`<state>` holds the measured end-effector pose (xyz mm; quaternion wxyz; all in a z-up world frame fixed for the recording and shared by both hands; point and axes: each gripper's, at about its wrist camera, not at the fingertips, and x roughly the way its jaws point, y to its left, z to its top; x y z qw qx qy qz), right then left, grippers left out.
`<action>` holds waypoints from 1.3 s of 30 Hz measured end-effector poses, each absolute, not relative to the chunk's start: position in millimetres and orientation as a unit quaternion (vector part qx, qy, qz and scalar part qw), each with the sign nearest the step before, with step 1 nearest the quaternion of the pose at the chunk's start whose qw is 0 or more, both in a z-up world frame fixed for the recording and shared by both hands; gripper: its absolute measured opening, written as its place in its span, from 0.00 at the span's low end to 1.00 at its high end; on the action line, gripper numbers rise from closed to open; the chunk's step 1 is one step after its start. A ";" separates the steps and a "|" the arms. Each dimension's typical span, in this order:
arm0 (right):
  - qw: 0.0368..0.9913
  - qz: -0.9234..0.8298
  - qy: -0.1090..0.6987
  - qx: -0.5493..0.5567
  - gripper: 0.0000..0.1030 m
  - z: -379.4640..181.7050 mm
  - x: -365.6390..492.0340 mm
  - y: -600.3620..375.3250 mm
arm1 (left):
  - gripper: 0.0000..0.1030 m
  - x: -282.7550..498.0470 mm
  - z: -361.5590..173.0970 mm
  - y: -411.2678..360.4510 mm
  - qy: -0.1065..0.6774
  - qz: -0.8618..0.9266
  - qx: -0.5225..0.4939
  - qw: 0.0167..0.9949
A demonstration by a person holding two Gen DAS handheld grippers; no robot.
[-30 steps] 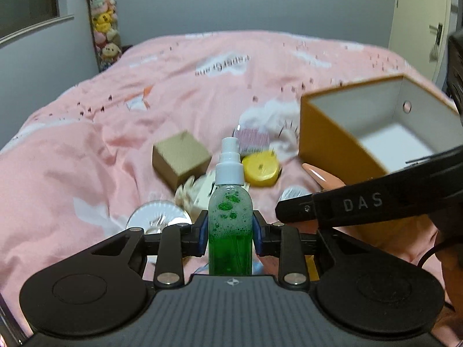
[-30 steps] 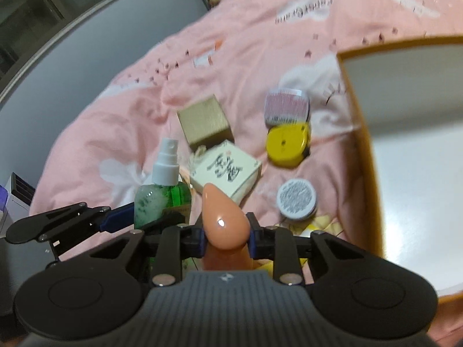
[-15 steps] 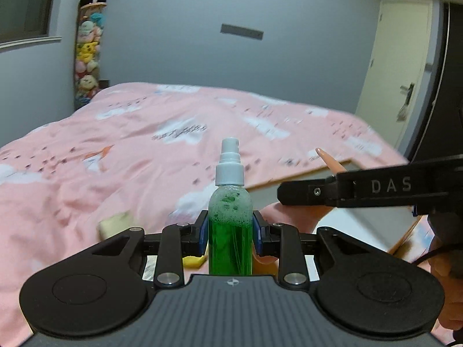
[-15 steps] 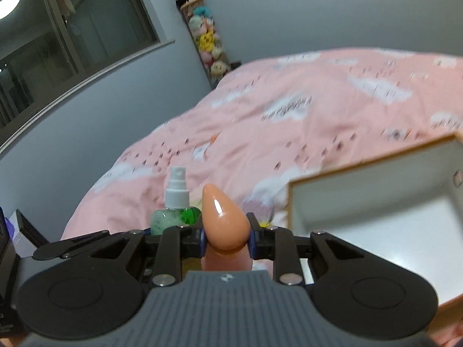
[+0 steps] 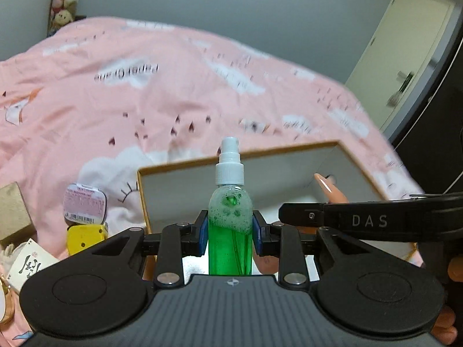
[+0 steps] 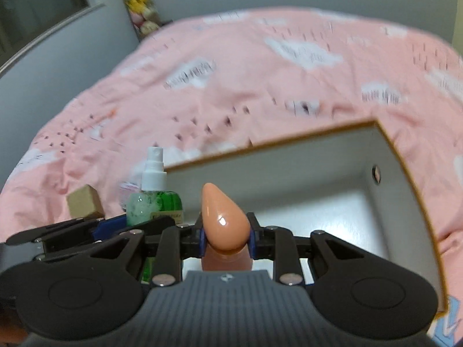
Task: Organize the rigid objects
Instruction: 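Carry both bottles over the box while the left gripper releases the green bottle inside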
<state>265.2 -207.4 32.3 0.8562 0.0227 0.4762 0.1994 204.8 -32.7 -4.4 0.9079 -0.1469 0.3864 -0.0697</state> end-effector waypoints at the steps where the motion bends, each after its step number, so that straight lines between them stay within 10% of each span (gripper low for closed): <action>1: 0.851 0.196 0.487 0.030 0.24 25.2 271.9 -209.8 | 0.32 208.8 -7.0 -35.3 0.393 -0.066 -0.138 0.907; 39: 0.800 0.212 0.561 -0.005 0.24 -27.7 296.3 -178.8 | 0.48 219.3 -4.4 -2.3 0.387 -0.077 -0.118 0.911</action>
